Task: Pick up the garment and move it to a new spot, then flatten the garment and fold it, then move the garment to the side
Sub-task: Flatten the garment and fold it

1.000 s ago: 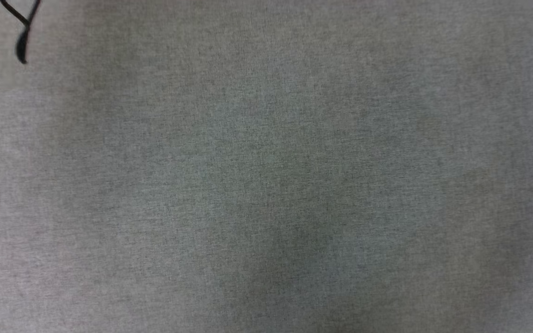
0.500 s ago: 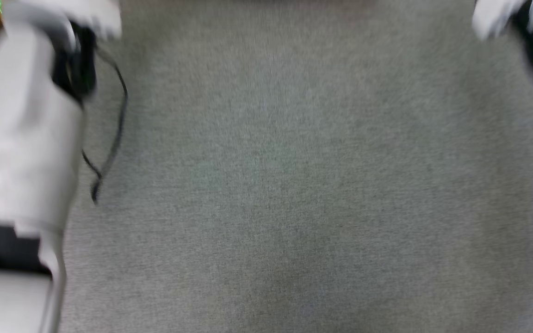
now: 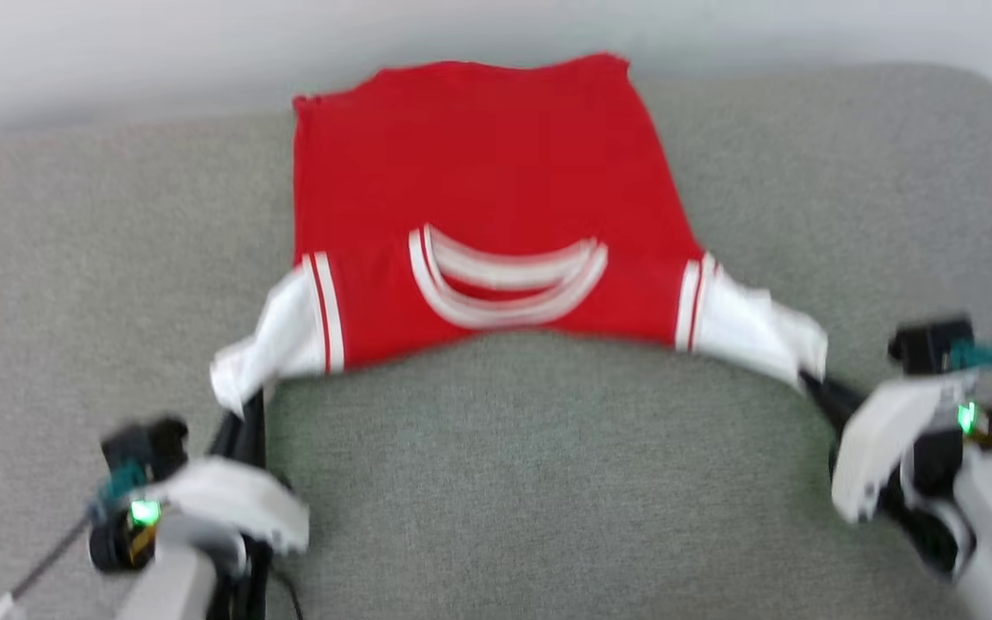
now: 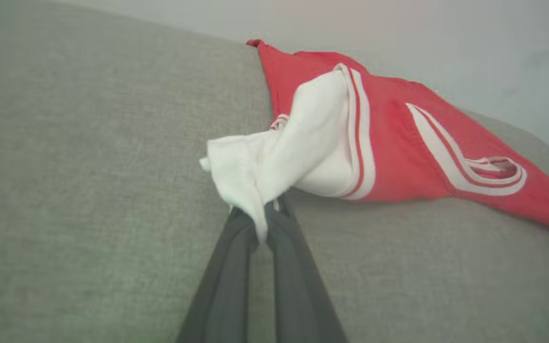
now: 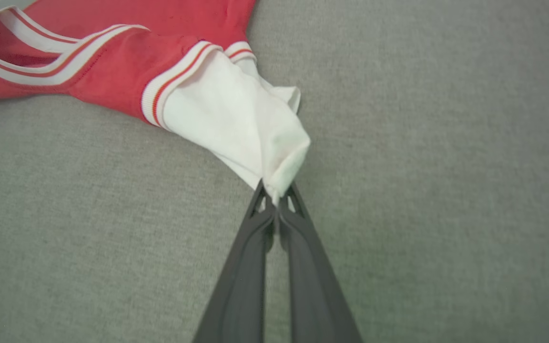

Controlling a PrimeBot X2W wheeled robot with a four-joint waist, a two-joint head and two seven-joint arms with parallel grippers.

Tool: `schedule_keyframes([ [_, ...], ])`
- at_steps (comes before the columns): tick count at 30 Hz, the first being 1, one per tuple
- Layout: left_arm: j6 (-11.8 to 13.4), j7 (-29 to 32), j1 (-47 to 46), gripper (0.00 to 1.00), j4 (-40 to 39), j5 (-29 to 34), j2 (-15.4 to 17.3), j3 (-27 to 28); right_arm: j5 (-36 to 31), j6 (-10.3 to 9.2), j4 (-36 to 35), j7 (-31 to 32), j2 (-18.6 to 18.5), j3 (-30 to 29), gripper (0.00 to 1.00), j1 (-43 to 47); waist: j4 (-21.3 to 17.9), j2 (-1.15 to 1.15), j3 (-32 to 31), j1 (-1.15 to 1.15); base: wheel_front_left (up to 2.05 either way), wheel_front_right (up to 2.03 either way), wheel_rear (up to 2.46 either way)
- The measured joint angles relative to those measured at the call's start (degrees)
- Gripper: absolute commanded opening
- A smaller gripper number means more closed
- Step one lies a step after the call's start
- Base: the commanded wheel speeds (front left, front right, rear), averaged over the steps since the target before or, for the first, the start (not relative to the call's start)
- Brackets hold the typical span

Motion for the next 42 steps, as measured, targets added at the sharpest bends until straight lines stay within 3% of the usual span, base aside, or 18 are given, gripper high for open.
schedule_keyframes([
  [1, 1.12, 0.46, 5.08, 0.00, -2.64, -0.02, 0.00, -0.40, -0.15, 0.00, -2.07, 1.51, -0.03, -1.65, 0.00, 5.97, -0.07, 0.00, -2.13, 0.00, 0.00, 0.00, 0.00],
  [8, 6.33, 3.97, 19.65, 0.00, -12.58, 0.07, 0.88, -1.41, -4.74, 0.00, -10.83, 8.37, 0.80, -10.68, 0.00, 25.49, 0.29, 0.00, -8.73, -0.01, 0.00, 0.00, 0.00],
  [15, 8.94, 6.56, 27.66, 0.00, -19.49, 0.16, 2.59, -1.87, -10.65, 0.00, -21.89, 16.71, 5.61, -19.64, 0.00, 39.85, 1.37, 0.00, -12.22, -0.02, 0.00, 0.00, 0.00],
  [16, 9.37, 6.44, 27.92, 0.00, -20.34, 0.35, 2.52, -1.93, -11.07, 0.00, -23.39, 17.57, 6.54, -20.64, 0.31, 41.08, 1.61, 0.00, -12.31, -0.01, 0.00, 0.00, 0.00],
  [17, 9.69, 6.44, 27.93, 0.00, -21.09, 0.69, 2.46, -2.12, -11.67, -0.01, -24.90, 18.08, 7.45, -21.41, 0.76, 41.88, 1.86, 0.00, -12.38, -0.01, 0.00, 0.00, 0.00],
  [18, 9.91, 6.45, 27.93, 0.00, -22.01, 0.90, 2.42, -2.38, -12.52, -0.01, -26.36, 18.36, 8.03, -21.98, 1.00, 42.45, 2.13, 0.00, -12.45, -0.01, 0.00, 0.00, 0.00],
  [23, 11.20, 6.38, 27.87, 0.00, -25.51, 2.24, 2.48, -2.97, -14.06, -0.01, -32.23, 14.90, 11.09, -26.82, 1.00, 41.07, 3.29, 0.00, -12.58, 0.00, 0.00, 0.00, 0.00],
  [28, 11.71, 6.49, 27.03, 0.00, -28.14, 3.28, 2.90, -3.35, -15.05, -0.01, -32.00, 10.80, 12.45, -31.44, 1.00, 34.67, 4.48, 0.00, -11.99, 0.01, 0.00, 0.00, 0.00],
  [34, 11.70, 6.31, 22.46, 0.00, -31.97, 5.87, 2.85, -5.21, -13.43, -0.01, -22.01, 9.75, 11.46, -35.33, 1.00, 19.58, 6.67, 0.00, -8.16, 0.02, 0.00, 0.00, 0.00],
  [39, 11.12, 6.36, 18.02, 0.00, -34.16, 8.13, 1.70, -7.94, -11.90, -0.02, -10.95, 15.16, 7.30, -35.00, 1.00, 5.69, 9.35, 0.00, -3.21, 0.02, 0.00, 0.00, 0.00],
  [40, 10.87, 6.05, 16.59, 0.00, -34.76, 9.04, 1.25, -8.80, -11.51, -0.01, -7.38, 18.78, 5.34, -34.19, 1.00, 0.35, 10.50, 0.00, -0.97, 0.02, 0.00, 0.00, 0.00],
  [42, 10.60, 6.00, 15.84, 0.00, -35.04, 9.11, 0.94, -9.20, -11.43, -0.01, -5.66, 20.65, 4.47, -34.01, 1.00, -2.13, 11.08, 0.00, 0.20, 0.02, 0.00, 0.00, 0.00],
])
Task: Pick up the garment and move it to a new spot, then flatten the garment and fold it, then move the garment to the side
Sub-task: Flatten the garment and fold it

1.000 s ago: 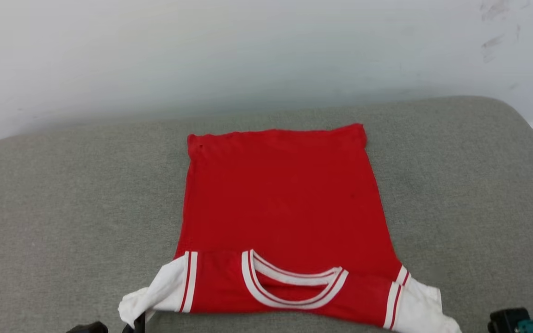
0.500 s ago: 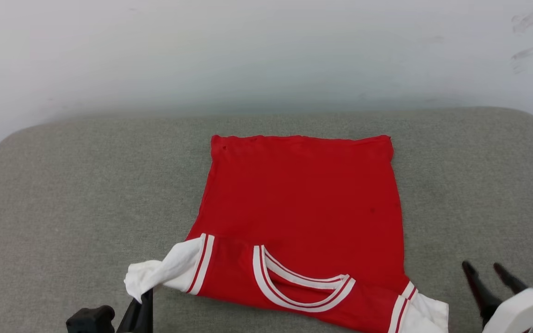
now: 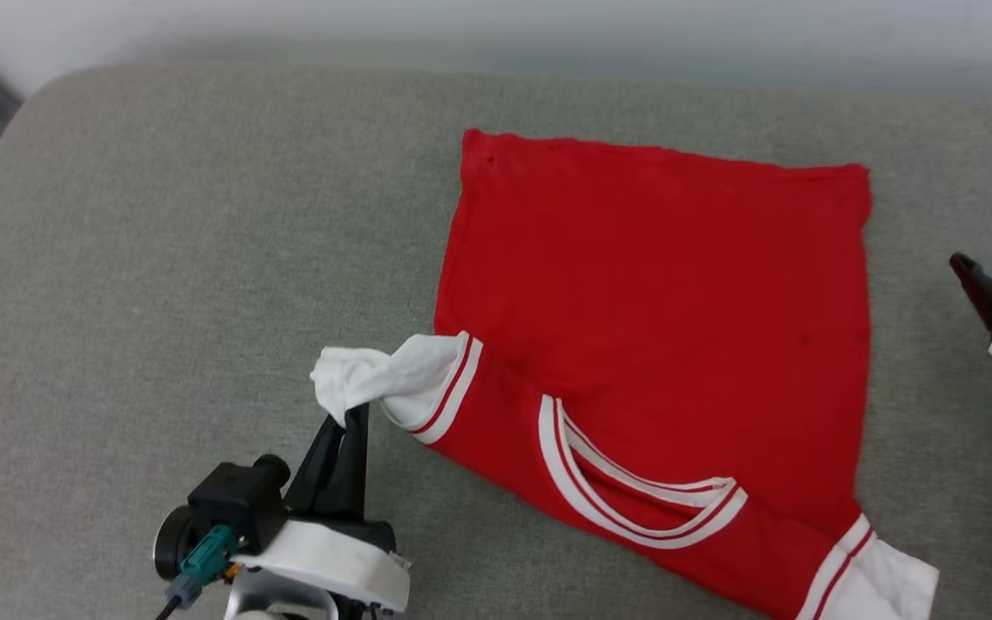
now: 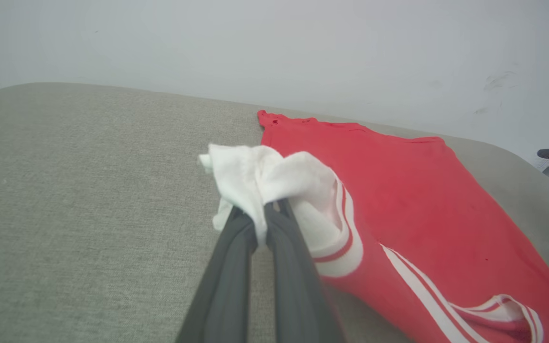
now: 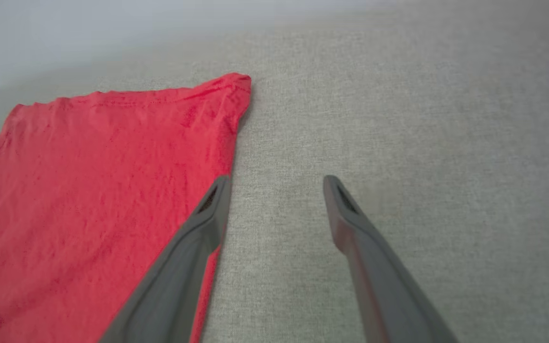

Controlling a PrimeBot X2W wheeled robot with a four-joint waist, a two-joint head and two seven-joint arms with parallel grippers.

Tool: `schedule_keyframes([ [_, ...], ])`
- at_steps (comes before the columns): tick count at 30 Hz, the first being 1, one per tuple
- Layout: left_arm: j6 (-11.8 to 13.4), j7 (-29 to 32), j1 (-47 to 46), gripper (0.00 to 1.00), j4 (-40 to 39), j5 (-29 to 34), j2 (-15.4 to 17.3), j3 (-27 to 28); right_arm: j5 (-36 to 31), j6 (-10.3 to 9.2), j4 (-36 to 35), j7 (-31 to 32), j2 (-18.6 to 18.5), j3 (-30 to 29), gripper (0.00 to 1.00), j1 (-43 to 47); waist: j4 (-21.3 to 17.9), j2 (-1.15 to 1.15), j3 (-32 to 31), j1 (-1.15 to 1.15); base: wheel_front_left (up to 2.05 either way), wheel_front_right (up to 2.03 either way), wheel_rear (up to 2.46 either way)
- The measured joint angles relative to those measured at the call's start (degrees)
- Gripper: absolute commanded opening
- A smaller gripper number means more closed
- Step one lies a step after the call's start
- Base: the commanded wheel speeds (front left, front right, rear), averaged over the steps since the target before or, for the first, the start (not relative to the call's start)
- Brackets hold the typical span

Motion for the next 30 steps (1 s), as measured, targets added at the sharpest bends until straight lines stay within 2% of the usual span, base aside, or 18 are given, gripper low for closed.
schedule_keyframes([
  [2, -0.26, -0.64, -2.31, 0.00, -0.52, 0.85, -0.74, -0.93, 0.60, -0.01, 3.78, 5.79, -2.02, 1.20, 1.00, -6.54, 1.72, 0.00, 3.54, 0.00, 0.00, 0.00, 0.00],
  [4, -0.43, -0.77, -3.07, 0.00, -0.55, 1.13, -1.09, -1.30, 0.91, 0.00, 4.67, 7.38, -2.61, 1.47, 1.00, -8.61, 2.30, 0.00, 4.70, 0.00, 0.00, 0.00, 0.00],
  [6, -0.99, -1.56, -5.33, 0.00, -0.55, 1.59, -1.91, -2.00, 1.05, 0.00, 7.13, 11.71, -4.33, 1.92, 1.00, -13.97, 4.12, 0.00, 8.00, 0.01, 0.00, 0.00, 0.00],
  [14, -2.33, -2.92, -9.38, 0.00, 0.91, 2.60, -3.28, -3.43, 0.78, 0.00, 13.08, 15.63, -4.95, 2.03, 1.00, -21.60, 8.74, 0.00, 14.69, 0.00, 0.00, 0.00, 0.00],
  [18, -2.42, -3.18, -9.94, 0.00, 1.44, 2.66, -3.49, -3.71, 0.63, -0.01, 16.40, 19.86, -4.93, 0.80, 1.00, -24.80, 9.96, 0.00, 16.39, 0.00, 0.00, 0.00, 0.00],
  [19, -2.41, -3.18, -10.03, 0.00, 1.56, 2.66, -3.54, -3.74, 0.56, 0.00, 16.73, 20.90, -5.08, 0.81, 0.75, -25.26, 10.11, 0.00, 16.55, 0.00, 0.00, 0.00, 0.00],
  [20, -2.41, -3.23, -10.08, 0.00, 1.62, 2.66, -3.58, -3.72, 0.24, -0.01, 16.93, 21.57, -5.14, 0.92, 0.31, -25.65, 10.17, 0.00, 16.58, 0.00, 0.00, 0.00, 0.00],
  [21, -2.38, -3.35, -10.08, 0.00, 1.74, 2.65, -3.57, -3.69, -0.01, -0.01, 17.17, 21.82, -5.14, 0.99, 0.00, -25.87, 10.15, 0.00, 16.50, 0.00, 0.00, 0.00, 0.00],
  [27, -2.22, -3.54, -9.79, 0.00, 2.99, 1.78, -3.57, -3.20, -1.40, 0.00, 17.14, 22.23, -5.34, 3.49, 0.00, -25.85, 9.52, 0.00, 14.33, 0.00, 0.00, 0.00, 0.00],
  [30, -2.21, -3.76, -8.55, 0.00, 4.00, 0.97, -3.35, -2.70, -1.88, 0.00, 15.07, 22.09, -6.82, 5.86, 0.00, -24.74, 8.87, 0.00, 12.08, 0.00, 0.00, 0.00, 0.00],
])
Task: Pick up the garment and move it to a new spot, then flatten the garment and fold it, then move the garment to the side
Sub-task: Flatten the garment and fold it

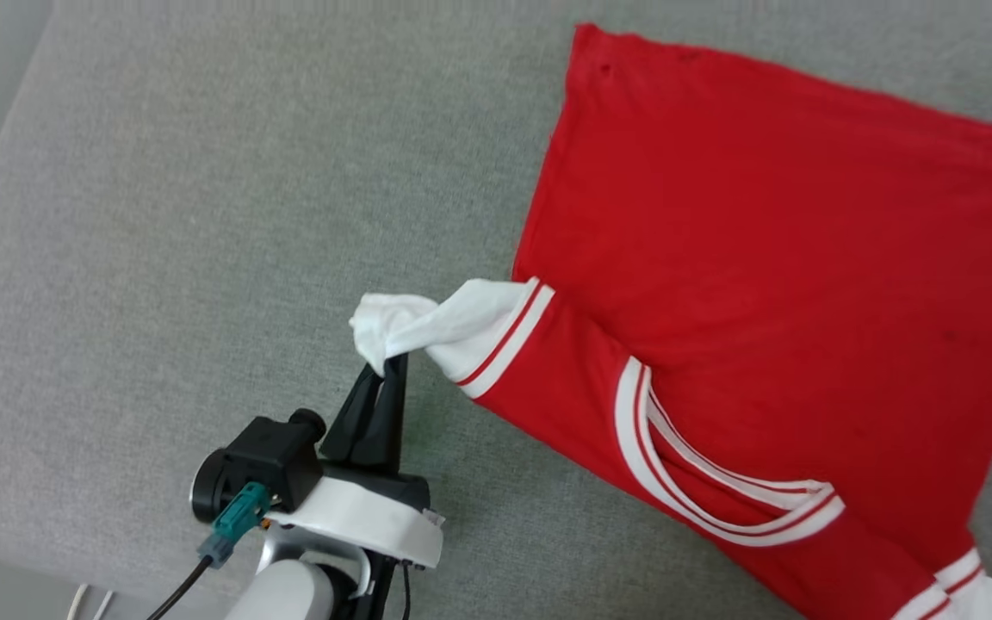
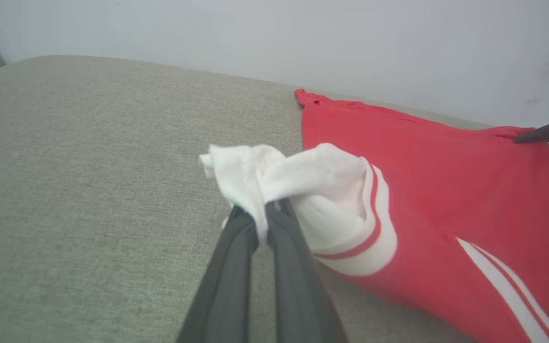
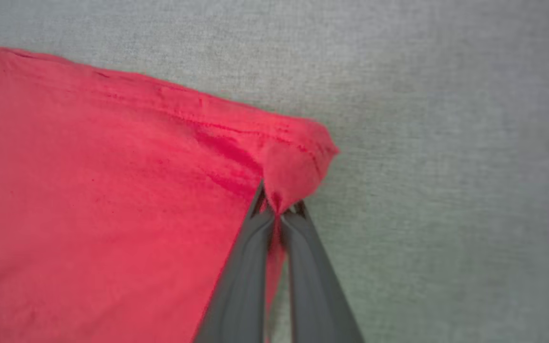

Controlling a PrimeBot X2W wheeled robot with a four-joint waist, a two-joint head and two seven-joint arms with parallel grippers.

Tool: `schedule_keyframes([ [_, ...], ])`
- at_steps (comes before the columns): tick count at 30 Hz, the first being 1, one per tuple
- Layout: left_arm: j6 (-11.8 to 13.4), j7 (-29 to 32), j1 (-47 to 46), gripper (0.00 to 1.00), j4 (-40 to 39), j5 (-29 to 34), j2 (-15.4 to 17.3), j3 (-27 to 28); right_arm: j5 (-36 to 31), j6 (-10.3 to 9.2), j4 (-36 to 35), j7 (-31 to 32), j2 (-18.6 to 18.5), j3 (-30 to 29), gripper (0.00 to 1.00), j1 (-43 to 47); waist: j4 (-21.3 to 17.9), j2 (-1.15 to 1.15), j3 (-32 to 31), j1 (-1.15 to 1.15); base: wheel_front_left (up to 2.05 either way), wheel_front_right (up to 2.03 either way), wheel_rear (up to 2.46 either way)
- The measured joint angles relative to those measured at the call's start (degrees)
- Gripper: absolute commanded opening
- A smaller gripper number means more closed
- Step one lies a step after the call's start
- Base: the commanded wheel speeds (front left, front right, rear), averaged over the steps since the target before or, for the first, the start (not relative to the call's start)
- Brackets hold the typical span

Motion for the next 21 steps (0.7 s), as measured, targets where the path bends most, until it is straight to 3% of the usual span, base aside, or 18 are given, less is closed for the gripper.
schedule_keyframes([
  [7, 0.99, -0.03, 3.93, 0.00, 1.64, -2.12, 1.47, 2.14, 1.58, 0.00, -10.78, 1.18, -4.54, 5.60, 0.00, 7.83, -3.07, 0.00, -6.99, 0.00, 0.00, 0.00, 0.00],
  [14, 2.08, 0.70, 7.93, 0.00, 3.01, -4.15, 2.85, 4.00, 3.78, 0.01, -24.59, 4.67, -6.68, 5.61, 0.00, 27.26, -8.43, 0.00, -13.60, -0.01, 0.00, 0.00, 0.00],
  [18, 2.45, 1.57, 10.35, 0.00, 3.45, -5.14, 3.90, 4.76, 3.85, 0.00, -31.79, 6.93, -4.58, 4.04, 0.00, 42.83, -11.54, 0.00, -17.25, -0.02, 0.00, 0.00, 0.00],
  [19, 2.76, 2.10, 11.79, 0.00, 3.80, -5.87, 4.45, 5.16, 3.80, 0.00, -35.33, 7.95, -0.87, 2.96, 0.00, 54.57, -13.66, 0.00, -19.58, -0.02, 0.00, 0.00, 0.00],
  [21, 2.82, 2.42, 12.52, 0.00, 3.85, -6.17, 4.74, 5.32, 3.74, 0.00, -36.78, 8.35, 2.22, 2.04, 0.00, 60.79, -14.92, 0.00, -20.88, -0.02, 0.00, 0.00, 0.00],
])
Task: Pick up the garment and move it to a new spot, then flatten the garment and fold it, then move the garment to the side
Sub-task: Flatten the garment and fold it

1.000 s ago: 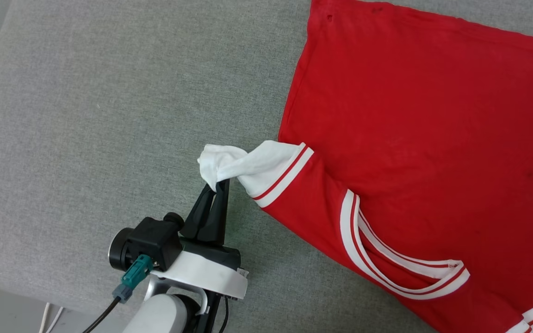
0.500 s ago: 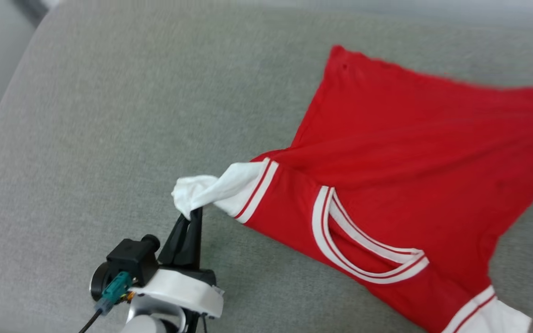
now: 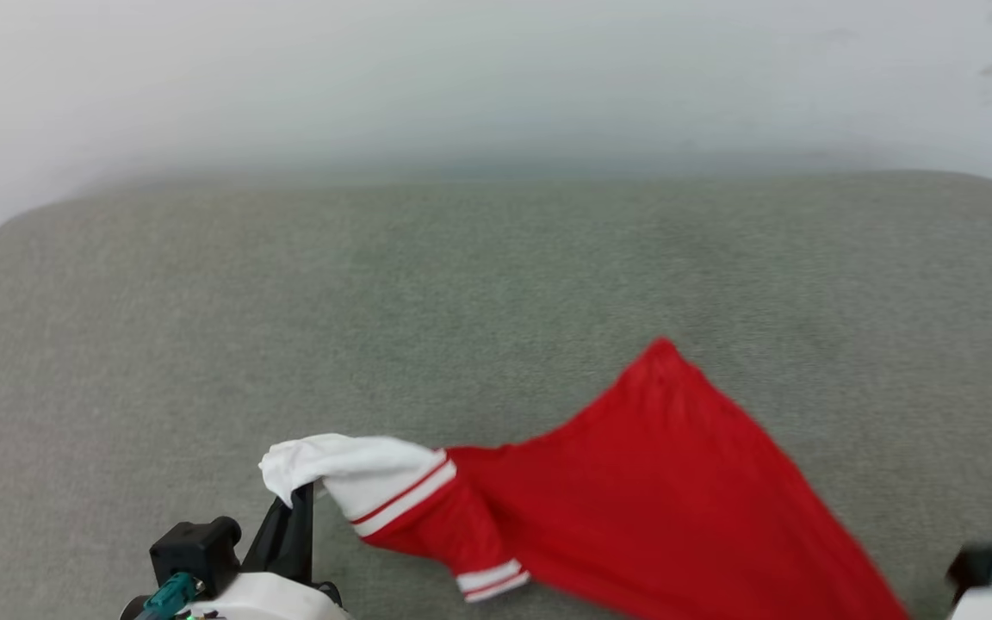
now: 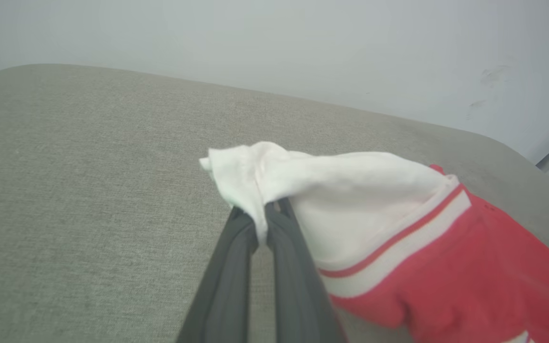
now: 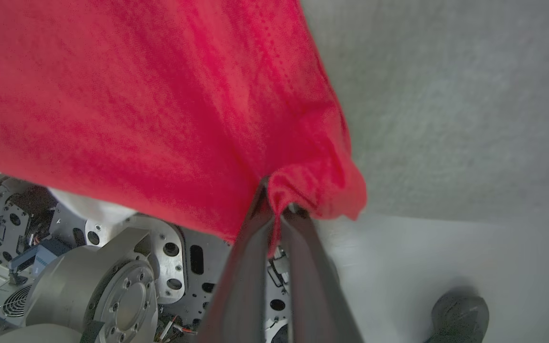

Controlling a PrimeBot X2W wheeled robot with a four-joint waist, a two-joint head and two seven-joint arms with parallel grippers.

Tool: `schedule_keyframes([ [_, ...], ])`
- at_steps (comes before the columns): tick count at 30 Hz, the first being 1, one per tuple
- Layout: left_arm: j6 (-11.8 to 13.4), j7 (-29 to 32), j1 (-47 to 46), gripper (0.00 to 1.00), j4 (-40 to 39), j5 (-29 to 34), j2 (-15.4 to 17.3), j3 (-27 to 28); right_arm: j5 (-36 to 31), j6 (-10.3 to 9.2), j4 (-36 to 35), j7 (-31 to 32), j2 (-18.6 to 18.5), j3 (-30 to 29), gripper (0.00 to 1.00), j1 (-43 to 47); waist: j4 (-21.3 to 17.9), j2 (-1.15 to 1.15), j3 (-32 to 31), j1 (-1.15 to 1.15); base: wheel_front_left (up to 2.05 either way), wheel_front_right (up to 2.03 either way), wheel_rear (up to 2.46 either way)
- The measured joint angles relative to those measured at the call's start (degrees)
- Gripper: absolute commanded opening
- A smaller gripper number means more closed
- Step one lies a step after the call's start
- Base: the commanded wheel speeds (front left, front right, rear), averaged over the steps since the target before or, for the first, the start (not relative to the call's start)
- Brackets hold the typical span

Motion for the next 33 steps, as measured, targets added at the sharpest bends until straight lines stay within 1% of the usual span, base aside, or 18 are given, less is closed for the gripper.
schedule_keyframes([
  [2, 0.20, 0.30, 0.34, 0.00, 0.02, -0.36, 0.31, 0.22, -0.02, 0.00, -0.76, 0.32, 3.27, -0.56, 0.00, 4.60, -1.18, 0.00, -0.95, 0.00, 0.00, 0.00, 0.00],
  [3, 0.36, 0.49, 0.53, 0.00, 0.02, -0.42, 0.52, 0.24, -0.05, 0.00, -0.93, 0.15, 4.80, -0.79, 0.06, 6.21, -1.70, 0.00, -1.33, 0.00, 0.00, 0.00, 0.00],
  [4, 0.36, 0.49, 0.53, 0.00, 0.02, -0.42, 0.52, 0.24, -0.05, 0.00, -0.93, 0.15, 4.80, -0.79, 0.41, 6.21, -1.70, 0.00, -1.33, 0.00, 0.00, 0.00, 0.00],
  [5, 0.43, 0.77, 0.86, 0.00, 0.00, -0.51, 0.69, 0.32, -0.11, 0.00, -1.92, -1.77, 7.30, -2.08, 1.00, 8.39, -2.59, 0.00, -1.90, 0.00, 0.00, 0.00, 0.00],
  [7, 0.44, 1.01, 0.94, 0.00, -0.04, -0.79, 0.89, 0.34, -0.56, 0.00, -3.20, -5.32, 8.81, -3.23, 1.00, 8.44, -3.19, 0.00, -2.29, 0.00, 0.00, 0.00, 0.00],
  [9, 0.44, 1.35, 0.96, 0.00, -0.22, -0.83, 1.14, 0.40, -2.22, 0.00, -4.93, -11.22, 9.61, -4.46, 1.00, 7.81, -3.64, 0.00, -2.40, 0.00, 0.00, 0.00, 0.00],
  [12, 0.60, 1.57, 1.03, 0.00, -0.60, -0.85, 1.43, 0.40, -3.88, 0.00, -6.54, -22.41, 10.40, -7.25, 1.00, 5.27, -3.95, 0.00, -2.29, 0.00, 0.00, 0.00, 0.00],
  [16, 0.94, 2.05, 0.88, 0.00, -1.29, -0.82, 1.63, 0.20, -5.86, -0.01, -5.68, -35.79, 11.84, -9.32, 1.00, -0.25, -3.98, 0.00, -1.66, 0.00, 0.00, 0.00, 0.00],
  [17, 0.94, 2.05, 0.88, 0.00, -1.29, -0.82, 1.63, 0.20, -5.86, -0.01, -5.68, -35.79, 11.84, -9.32, 1.00, -0.25, -3.98, 0.00, -1.66, 0.00, 0.00, 0.00, 0.00],
  [18, 0.93, 2.10, 0.44, 0.00, -1.36, -0.79, 1.79, 0.12, -6.48, -0.01, -4.76, -40.76, 12.33, -9.04, 1.00, -3.04, -3.84, 0.00, -1.13, 0.01, 0.00, 0.00, 0.00],
  [20, 0.92, 2.30, -0.48, 0.00, -1.68, -0.47, 1.81, -0.09, -5.98, -0.01, -3.35, -43.06, 12.82, -8.21, 1.00, -5.58, -3.62, 0.00, -0.38, 0.01, 0.00, 0.00, 0.00],
  [23, 0.83, 2.52, -2.13, 0.00, -2.40, 0.24, 1.63, -0.83, -4.95, -0.01, -0.74, -42.54, 12.59, -5.87, 1.00, -10.57, -3.09, 0.00, 1.24, 0.01, 0.00, 0.00, 0.00],
  [24, 0.63, 2.53, -2.77, 0.00, -2.58, 0.40, 1.54, -1.00, -4.44, -0.01, -0.15, -41.11, 12.26, -4.72, 1.00, -12.66, -2.87, 0.00, 1.87, 0.01, 0.00, 0.00, 0.00],
  [26, 0.49, 2.56, -4.04, 0.00, -2.80, 0.83, 1.25, -1.54, -3.20, 0.00, 1.46, -36.94, 11.27, -1.65, 1.00, -16.49, -2.39, 0.00, 3.19, 0.02, 0.00, 0.00, 0.00],
  [31, -0.05, 2.56, -7.34, 0.00, -3.46, 1.92, 0.71, -2.69, 0.47, 0.00, 5.55, -22.24, 6.48, 5.37, 1.00, -25.86, -0.93, 0.00, 6.74, 0.02, 0.00, 0.00, 0.00],
  [33, -0.41, 2.56, -8.98, 0.00, -3.59, 2.36, 0.38, -3.39, 1.67, 0.00, 7.16, -16.56, 5.41, 7.54, 1.00, -28.92, -0.16, 0.00, 8.22, 0.02, 0.00, 0.00, 0.00],
])
